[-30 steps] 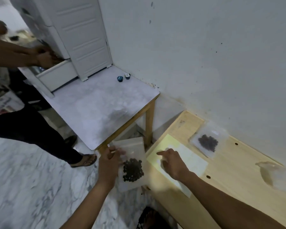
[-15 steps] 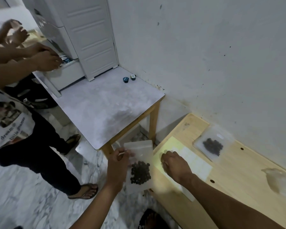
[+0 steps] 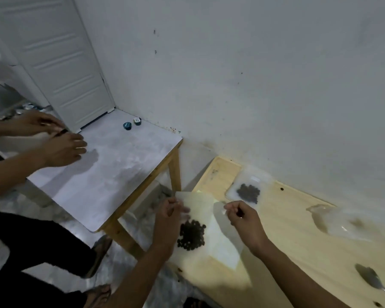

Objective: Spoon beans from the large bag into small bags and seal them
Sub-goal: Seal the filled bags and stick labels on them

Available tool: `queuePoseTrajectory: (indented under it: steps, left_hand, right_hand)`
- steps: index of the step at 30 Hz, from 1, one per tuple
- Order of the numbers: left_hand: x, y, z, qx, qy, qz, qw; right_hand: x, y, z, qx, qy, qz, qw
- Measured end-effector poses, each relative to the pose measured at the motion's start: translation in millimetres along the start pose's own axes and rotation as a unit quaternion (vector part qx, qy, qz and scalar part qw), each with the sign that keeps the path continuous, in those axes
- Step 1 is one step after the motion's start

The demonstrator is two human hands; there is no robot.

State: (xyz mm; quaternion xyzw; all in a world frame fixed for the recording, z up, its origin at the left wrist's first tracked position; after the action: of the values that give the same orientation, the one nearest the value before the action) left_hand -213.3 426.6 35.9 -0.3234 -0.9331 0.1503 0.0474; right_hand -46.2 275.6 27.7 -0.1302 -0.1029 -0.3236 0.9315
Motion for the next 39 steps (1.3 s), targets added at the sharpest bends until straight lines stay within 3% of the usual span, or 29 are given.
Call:
queuePoseTrajectory:
  steps: [4,11,15,20,31,39]
  left_hand:
    - [-50.2,2.7,-12.0,-0.026,-0.014,0.079,0.996]
    - [-125.5,1.7,-26.1,-0.076,0.133,0.133,0.979]
    - [-152.2,-5.6,-32.2,-0.092,0.140,0.171,0.971]
    - [-166.7,-14.1,-36.1,-0.095,0.122,0.188,0.970]
    - [-167.4,-19.1,-39.4,-0.098,0.135,0.195,0.967]
    - [-157.8,-9.7,-35.0,-0.068,0.060,0.240,0.967]
  right_hand:
    - [36.6,-16.9,19.8,0.032,0.005,-0.051,0.998]
    - [74.7,-32.0,37.2,0.016,-0.075,-0.106,0.991]
    - [90.0,-39.4,35.2,-0.004,-0.086,-0.131,0.988]
    - [101.1,-46.3,33.3,-0.033,-0.095,-0.161,0.982]
    - [97.4,-48.0,40.2,-0.036,-0.107,-0.147,0.983]
    - [106.5,-48.4,32.9,-0.069,-0.114,-0.201,0.971]
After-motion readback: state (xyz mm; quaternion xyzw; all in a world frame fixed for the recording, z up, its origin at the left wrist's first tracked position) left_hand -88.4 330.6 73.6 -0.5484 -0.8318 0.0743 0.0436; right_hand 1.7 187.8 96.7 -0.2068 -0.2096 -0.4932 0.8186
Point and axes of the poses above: each hand's wrist, its own y-axis towards the middle knuckle, its own x-axis out of the back of the hand, z = x × y, the point moved 5 cm from there along y, towards the middle knuckle, and after that the axes turned 9 degrees about z, right-handed, at the moved point
